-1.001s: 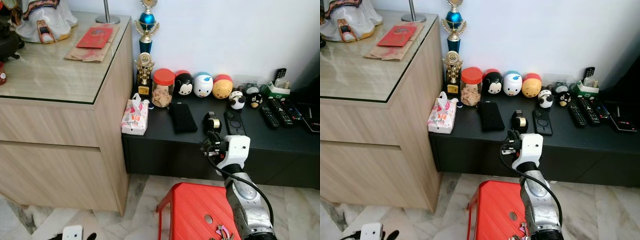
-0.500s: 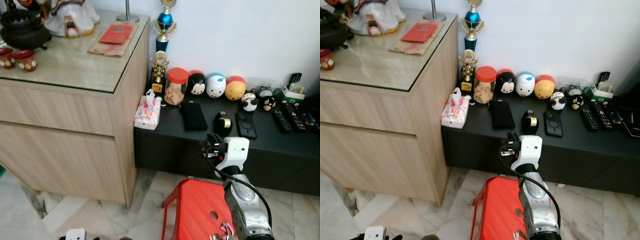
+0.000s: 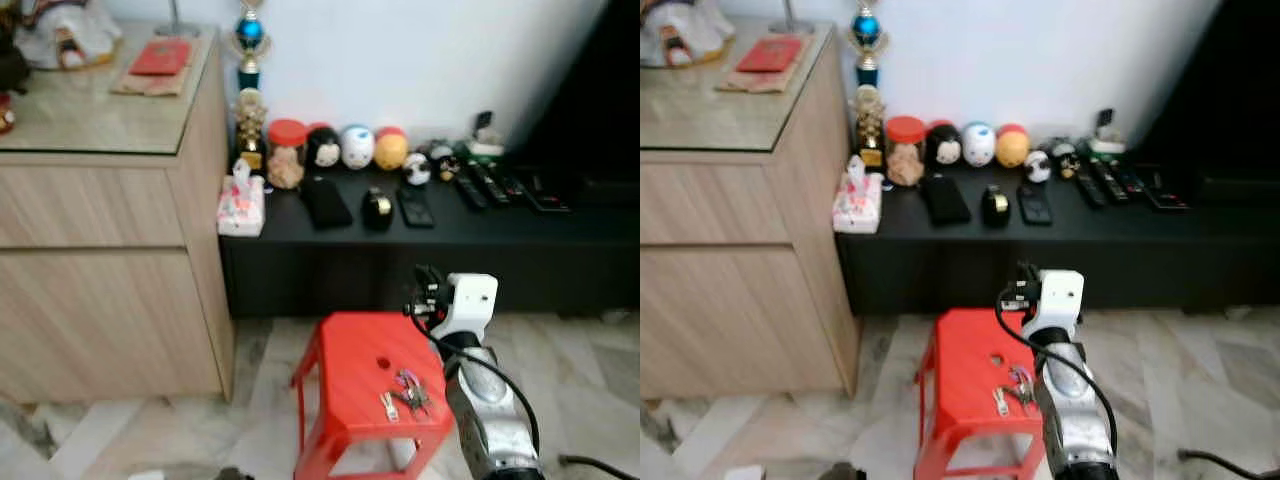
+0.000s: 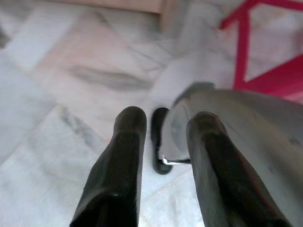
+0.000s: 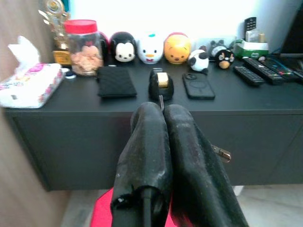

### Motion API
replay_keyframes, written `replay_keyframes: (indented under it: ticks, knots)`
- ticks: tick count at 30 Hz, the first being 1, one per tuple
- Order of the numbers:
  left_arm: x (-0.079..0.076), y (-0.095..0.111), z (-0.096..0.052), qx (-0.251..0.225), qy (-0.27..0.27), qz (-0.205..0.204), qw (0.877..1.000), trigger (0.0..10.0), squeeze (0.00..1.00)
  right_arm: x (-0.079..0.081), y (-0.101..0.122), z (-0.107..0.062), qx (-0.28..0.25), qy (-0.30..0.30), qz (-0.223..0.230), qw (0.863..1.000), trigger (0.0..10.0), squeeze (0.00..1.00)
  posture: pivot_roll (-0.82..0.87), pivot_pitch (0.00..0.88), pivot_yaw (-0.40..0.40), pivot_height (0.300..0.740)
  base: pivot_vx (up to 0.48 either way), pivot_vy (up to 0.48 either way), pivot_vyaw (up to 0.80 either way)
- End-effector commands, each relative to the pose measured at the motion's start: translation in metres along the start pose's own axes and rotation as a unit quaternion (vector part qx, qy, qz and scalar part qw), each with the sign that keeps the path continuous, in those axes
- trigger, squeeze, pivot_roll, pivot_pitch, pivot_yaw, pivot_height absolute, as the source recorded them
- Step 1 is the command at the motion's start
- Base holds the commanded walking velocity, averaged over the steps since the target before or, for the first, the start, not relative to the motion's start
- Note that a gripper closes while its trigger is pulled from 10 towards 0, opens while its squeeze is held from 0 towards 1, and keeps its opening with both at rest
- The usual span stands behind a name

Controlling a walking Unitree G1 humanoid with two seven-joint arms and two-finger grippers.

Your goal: Hang keys on a hook

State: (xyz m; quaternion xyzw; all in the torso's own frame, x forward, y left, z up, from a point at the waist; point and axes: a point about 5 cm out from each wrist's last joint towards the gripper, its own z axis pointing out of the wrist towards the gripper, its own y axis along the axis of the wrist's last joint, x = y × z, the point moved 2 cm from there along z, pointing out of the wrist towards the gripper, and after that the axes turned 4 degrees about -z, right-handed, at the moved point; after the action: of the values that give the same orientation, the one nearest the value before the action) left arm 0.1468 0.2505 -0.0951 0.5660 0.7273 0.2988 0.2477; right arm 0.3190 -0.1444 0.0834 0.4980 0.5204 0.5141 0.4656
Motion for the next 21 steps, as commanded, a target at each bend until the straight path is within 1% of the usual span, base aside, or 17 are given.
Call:
replay_keyframes:
  ticks: [1,3,6,8,10,13,15,18,21]
  knots:
    - [-0.003,-0.015,-0.003,0.031,0.001,-0.009,0.999,10.0,0.00,-0.002,0.005,0.005,-0.005,-0.002,-0.003,1.000,10.0,0.00,0.07,0.000,-0.104,0.689,-0.352,0.000,0.00]
    - [0.000,-0.015,-0.003,0.037,0.003,-0.009,0.999,10.0,0.00,-0.001,0.006,0.005,-0.005,-0.002,-0.003,1.000,10.0,0.00,0.07,0.000,-0.104,0.689,-0.354,0.000,0.00]
    - [0.007,-0.019,-0.005,0.058,0.012,-0.010,0.998,10.0,0.00,0.001,0.008,0.007,-0.008,0.003,-0.002,1.000,10.0,0.00,0.06,0.000,-0.097,0.689,-0.352,0.000,0.00]
    - [0.008,-0.019,-0.005,0.061,0.013,-0.010,0.998,10.0,0.00,0.001,0.008,0.007,-0.008,0.004,0.001,1.000,10.0,0.00,0.06,0.000,-0.096,0.689,-0.352,0.000,0.00]
    - [0.009,-0.021,-0.005,0.068,0.016,-0.010,0.997,10.0,0.00,0.003,0.009,0.008,-0.005,0.009,0.022,1.000,10.0,0.00,0.06,0.000,-0.092,0.689,-0.352,0.000,0.00]
    - [0.012,-0.022,-0.005,0.078,0.019,-0.009,0.997,10.0,0.00,0.005,0.014,0.010,-0.014,0.024,0.023,0.999,10.0,0.00,0.05,0.000,-0.087,0.689,-0.354,0.000,0.00]
    - [0.012,-0.022,-0.005,0.082,0.019,-0.007,0.996,10.0,0.00,0.000,0.015,0.011,-0.013,0.013,0.027,0.999,10.0,0.00,0.06,0.000,-0.096,0.689,-0.356,0.000,0.00]
    - [0.012,-0.022,-0.005,0.082,0.020,-0.008,0.996,10.0,0.00,-0.005,0.019,0.014,-0.021,0.004,0.028,0.999,10.0,0.00,0.06,0.000,-0.103,0.704,-0.344,0.000,0.00]
    - [0.010,-0.021,-0.004,0.081,0.021,-0.010,0.996,10.0,0.00,-0.007,0.020,0.016,-0.023,-0.005,0.033,0.999,10.0,0.00,0.06,0.000,-0.105,0.724,0.000,0.000,0.00]
